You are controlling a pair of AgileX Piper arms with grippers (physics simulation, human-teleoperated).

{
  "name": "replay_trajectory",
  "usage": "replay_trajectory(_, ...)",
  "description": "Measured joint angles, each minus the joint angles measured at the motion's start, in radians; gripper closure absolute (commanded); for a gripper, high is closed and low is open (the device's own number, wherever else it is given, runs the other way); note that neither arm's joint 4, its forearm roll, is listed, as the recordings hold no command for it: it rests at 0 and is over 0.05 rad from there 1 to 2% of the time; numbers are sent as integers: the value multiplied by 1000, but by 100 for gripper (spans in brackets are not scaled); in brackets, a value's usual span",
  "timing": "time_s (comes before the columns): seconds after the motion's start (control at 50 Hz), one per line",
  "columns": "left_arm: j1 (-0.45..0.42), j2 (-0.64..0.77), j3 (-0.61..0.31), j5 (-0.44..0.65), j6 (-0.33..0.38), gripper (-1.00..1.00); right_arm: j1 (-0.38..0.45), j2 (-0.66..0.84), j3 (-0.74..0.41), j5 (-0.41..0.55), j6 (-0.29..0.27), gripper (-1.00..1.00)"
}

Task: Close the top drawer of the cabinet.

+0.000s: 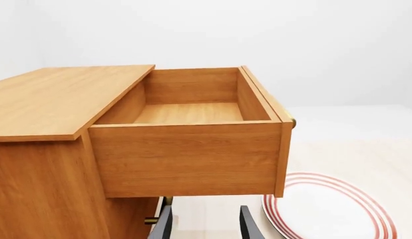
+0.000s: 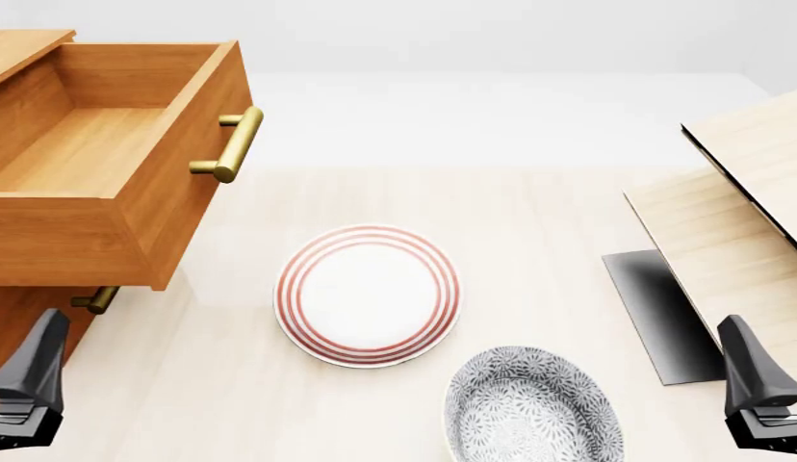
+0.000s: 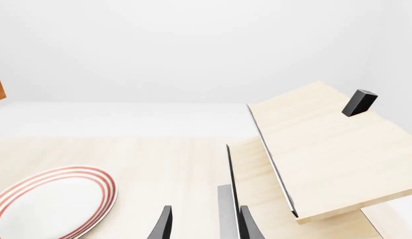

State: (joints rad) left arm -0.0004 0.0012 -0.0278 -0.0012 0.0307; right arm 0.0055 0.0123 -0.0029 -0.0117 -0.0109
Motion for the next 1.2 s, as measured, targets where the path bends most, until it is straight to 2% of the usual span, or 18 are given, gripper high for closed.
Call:
replay_trajectory(0.34,-36,-1,-108,74,32,-100,0,2,0,-2,-1,-100)
replay_trajectory(0.6,-109,13,-222,155,54,-100,0,2,0,-2,-1,-100)
replay_trajectory(1.02,-269,212,-421,124,118,-100,0,0,-1,0,-1,-100)
replay_trajectory(1.2,-377,336,-493,73,158,-100,0,-1,-1,1,-1,-100)
